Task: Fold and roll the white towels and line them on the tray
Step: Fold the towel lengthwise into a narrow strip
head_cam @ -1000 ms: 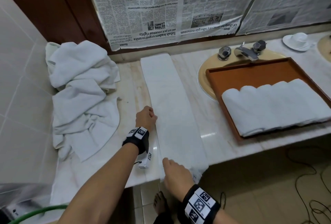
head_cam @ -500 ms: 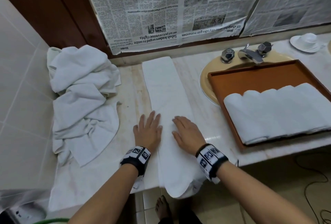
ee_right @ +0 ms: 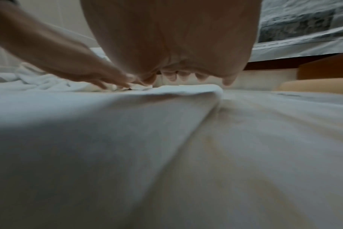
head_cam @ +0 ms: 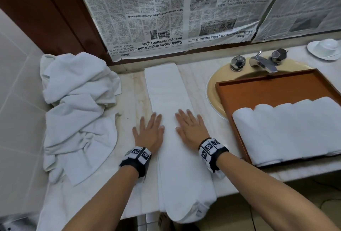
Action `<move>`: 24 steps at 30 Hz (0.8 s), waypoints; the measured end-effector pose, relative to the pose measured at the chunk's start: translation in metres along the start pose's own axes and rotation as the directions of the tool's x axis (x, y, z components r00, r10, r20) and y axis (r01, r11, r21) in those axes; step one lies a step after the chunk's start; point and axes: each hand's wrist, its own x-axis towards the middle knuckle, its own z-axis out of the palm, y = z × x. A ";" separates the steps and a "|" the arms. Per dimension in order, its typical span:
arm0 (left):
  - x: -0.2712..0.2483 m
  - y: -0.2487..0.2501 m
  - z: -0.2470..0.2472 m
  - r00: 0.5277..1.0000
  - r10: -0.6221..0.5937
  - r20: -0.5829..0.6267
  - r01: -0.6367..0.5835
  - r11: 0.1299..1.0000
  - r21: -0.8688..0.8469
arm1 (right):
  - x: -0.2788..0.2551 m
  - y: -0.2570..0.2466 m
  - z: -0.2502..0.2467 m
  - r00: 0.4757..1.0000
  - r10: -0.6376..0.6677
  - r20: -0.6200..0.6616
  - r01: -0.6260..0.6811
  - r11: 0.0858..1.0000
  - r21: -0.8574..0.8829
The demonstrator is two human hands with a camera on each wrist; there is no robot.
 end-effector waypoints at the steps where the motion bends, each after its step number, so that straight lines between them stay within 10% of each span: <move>1: 0.006 0.006 0.000 0.999 0.045 0.023 -0.046 0.999 0.022 | 0.003 -0.005 0.002 0.999 -0.036 0.022 0.037 0.999 -0.008; 10: 0.033 -0.018 -0.023 0.993 -0.111 0.047 0.109 0.993 0.038 | 0.010 0.032 -0.019 0.982 0.185 0.036 -0.187 0.981 0.043; 17: -0.036 -0.011 0.014 0.985 0.128 0.114 -0.139 0.986 0.095 | -0.082 0.001 0.025 0.996 -0.088 0.014 0.088 0.996 0.001; 24: 0.031 -0.010 -0.001 0.994 0.044 0.100 -0.064 0.978 0.201 | 0.000 0.007 0.000 0.991 -0.067 0.118 0.073 0.996 -0.047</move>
